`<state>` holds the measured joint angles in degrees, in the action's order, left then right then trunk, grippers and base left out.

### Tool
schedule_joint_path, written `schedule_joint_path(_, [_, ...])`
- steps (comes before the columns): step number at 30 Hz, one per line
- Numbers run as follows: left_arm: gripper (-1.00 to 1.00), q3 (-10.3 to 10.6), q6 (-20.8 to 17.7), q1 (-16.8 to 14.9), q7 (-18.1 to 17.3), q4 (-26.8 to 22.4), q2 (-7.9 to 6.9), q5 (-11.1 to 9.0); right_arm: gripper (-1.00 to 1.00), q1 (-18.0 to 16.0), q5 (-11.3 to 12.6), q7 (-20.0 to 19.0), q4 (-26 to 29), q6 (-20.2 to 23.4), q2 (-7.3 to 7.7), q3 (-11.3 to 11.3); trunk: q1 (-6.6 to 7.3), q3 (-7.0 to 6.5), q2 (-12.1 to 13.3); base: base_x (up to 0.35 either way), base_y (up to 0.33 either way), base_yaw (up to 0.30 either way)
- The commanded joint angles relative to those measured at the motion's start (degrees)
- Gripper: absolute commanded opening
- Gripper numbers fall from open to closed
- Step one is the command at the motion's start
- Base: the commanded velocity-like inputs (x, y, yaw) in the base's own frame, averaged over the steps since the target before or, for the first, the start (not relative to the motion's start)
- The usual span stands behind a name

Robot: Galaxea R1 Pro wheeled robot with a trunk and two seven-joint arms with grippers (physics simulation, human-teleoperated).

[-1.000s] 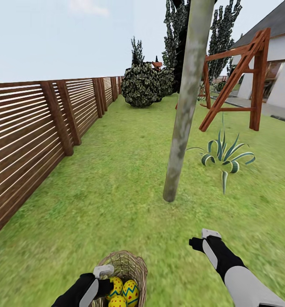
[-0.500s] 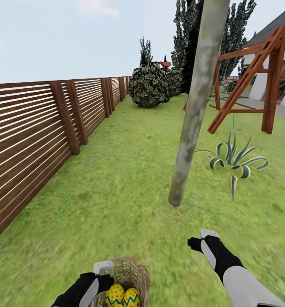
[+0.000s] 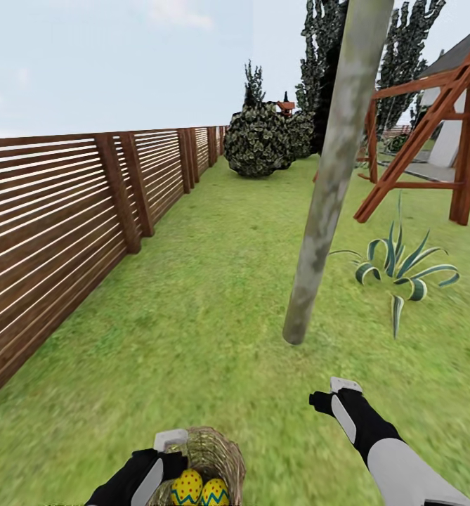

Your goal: Take the three Easter eggs out of the wicker basket on the lawn in the garden, then place them on the lawn next to a single tree (choose any tree) so that all three eggs are next to the same tree and none are left in the basket.

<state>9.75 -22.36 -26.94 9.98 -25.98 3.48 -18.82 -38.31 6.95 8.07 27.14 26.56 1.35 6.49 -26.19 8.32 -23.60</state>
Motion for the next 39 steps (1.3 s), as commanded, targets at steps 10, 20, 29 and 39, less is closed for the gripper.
schedule_joint_path(10, [1.0, 0.45, -0.21, -0.03, 0.72, -0.12, 0.09, -0.61, 1.0, -0.01, 0.61, 0.32, 0.1, 0.24, 0.0, -0.03, -0.03, 0.12, -0.12, -0.133, -0.244, 0.178])
schedule_joint_path(20, [1.0, 0.44, 1.23, -0.04, 0.79, -0.07, 0.0, -0.61, 1.0, -0.01, 0.61, 0.28, 0.1, 0.24, 0.0, -0.01, -0.03, 0.13, -0.12, -0.04, -0.057, 0.042])
schedule_joint_path(29, [1.0, 0.45, 1.42, -0.04, 0.82, -0.05, -0.04, -0.61, 1.0, -0.01, 0.63, 0.35, 0.1, 0.24, -0.03, -0.07, -0.03, 0.32, -0.12, -0.003, -0.018, 0.185])
schedule_joint_path(39, [1.0, 0.43, 1.44, -0.01, 0.82, -0.11, -0.09, -0.61, 1.0, -0.01, 0.61, 0.29, 0.1, 0.24, -0.03, -0.08, -0.03, 0.4, -0.12, 0.0, -0.027, 0.078])
